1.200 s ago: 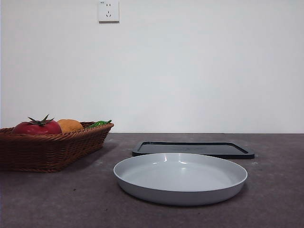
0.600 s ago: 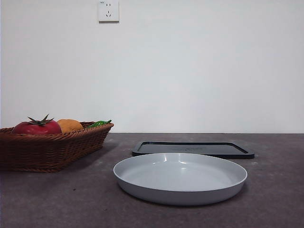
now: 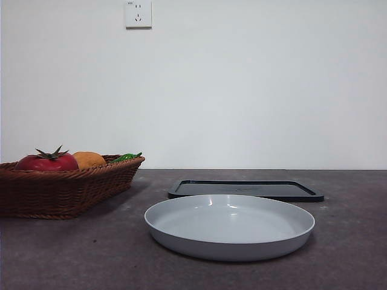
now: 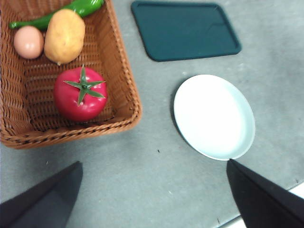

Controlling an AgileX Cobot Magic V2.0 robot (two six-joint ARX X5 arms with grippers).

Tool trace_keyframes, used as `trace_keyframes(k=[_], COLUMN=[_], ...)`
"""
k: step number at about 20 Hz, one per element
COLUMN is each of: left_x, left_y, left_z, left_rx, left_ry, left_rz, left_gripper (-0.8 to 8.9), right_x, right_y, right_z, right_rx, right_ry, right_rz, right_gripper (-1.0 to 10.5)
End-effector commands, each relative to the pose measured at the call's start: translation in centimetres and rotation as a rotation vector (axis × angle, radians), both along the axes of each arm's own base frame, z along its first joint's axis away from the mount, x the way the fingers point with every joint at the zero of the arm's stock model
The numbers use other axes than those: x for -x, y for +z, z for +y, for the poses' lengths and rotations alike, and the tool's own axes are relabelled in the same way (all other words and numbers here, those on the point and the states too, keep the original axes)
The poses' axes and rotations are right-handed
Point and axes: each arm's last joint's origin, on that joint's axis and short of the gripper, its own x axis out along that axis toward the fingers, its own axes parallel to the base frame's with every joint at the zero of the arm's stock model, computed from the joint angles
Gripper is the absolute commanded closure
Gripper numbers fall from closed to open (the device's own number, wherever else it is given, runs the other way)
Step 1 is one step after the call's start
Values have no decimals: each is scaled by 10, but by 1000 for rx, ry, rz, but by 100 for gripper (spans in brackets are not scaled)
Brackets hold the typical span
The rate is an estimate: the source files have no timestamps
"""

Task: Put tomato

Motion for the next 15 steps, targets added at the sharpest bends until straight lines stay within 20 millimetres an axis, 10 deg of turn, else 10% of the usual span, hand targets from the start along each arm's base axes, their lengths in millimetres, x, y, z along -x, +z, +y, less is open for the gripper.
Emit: trace_keyframes(k=[1,15], left_x=[-14,-102], left_y=[4,-32], left_z=[-2,-11], left_rx=[-10,-102], left_ry=[-10,43], left_rz=[-31,29], left_gripper=[315,315], right_x=[0,-1], right_y=[6,8], right_z=[1,1], right_rx=[-6,-13], right_ry=[10,10], right_rz=[-31,-50], right_gripper=[535,535])
